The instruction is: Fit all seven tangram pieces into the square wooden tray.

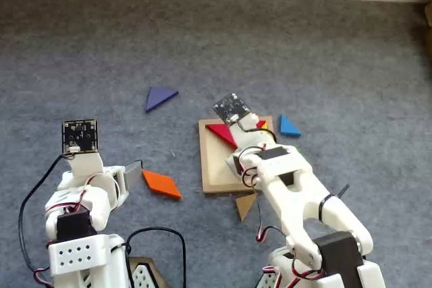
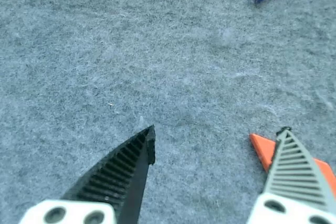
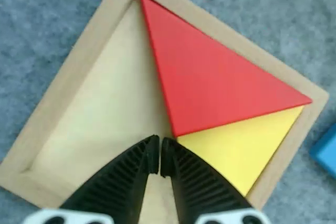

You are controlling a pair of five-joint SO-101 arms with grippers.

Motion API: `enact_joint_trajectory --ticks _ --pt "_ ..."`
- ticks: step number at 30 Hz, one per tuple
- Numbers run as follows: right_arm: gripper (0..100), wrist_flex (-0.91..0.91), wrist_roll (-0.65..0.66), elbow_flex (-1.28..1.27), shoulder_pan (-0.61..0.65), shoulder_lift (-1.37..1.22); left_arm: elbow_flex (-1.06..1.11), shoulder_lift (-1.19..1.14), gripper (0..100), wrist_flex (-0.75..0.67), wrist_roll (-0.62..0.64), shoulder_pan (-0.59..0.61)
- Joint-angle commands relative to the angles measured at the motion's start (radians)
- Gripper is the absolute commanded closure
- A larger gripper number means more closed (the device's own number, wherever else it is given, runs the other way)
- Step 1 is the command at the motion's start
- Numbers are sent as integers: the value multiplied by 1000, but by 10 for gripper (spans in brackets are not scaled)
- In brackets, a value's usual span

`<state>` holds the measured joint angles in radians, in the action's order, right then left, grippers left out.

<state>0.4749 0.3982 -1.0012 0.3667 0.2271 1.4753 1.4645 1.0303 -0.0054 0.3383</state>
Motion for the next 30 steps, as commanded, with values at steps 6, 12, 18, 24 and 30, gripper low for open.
enact_joint_trajectory --ticks 6,12,18,24,30 --pt "955 125 -11 28 -47 271 -7 8 653 -15 -6 5" --pt "955 157 -11 28 -47 392 -7 8 653 -15 -6 5" --pt "955 33 -11 30 -51 275 -7 8 653 -15 -6 5" --pt "952 -21 -12 67 -165 153 -7 8 653 -14 -6 5" --pt "829 139 -141 246 -282 59 -7 8 653 -14 -6 5"
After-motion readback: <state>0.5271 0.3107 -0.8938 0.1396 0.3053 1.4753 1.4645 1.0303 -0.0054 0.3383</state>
